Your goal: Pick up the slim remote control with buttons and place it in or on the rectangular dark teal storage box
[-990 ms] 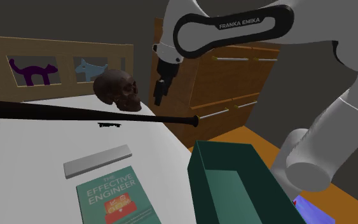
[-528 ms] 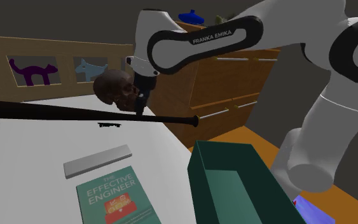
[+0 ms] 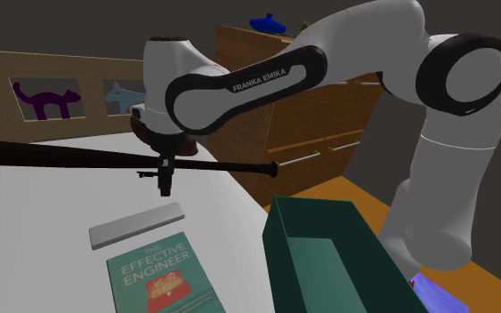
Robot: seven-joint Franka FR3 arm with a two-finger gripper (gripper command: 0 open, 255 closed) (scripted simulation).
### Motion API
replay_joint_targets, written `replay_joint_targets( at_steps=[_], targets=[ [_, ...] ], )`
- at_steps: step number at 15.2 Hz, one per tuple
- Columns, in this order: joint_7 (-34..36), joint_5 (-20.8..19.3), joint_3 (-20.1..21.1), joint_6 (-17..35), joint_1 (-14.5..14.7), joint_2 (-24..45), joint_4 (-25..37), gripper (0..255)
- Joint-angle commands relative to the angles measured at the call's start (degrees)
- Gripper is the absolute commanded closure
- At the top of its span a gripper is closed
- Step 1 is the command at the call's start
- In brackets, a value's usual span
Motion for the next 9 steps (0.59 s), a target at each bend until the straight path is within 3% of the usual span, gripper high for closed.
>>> replay_joint_targets(
  at_steps=[1, 6, 9],
  targets=[
    [-0.9, -1.42, 0.83, -0.02, 1.45, 3.26, 2.54, 0],
    [-3.08, -4.53, 2.46, 0.13, 5.0, 9.91, 7.22, 0],
    [-2.77, -5.02, 2.19, 2.0, 5.14, 10.93, 6.31, 0]
  ],
)
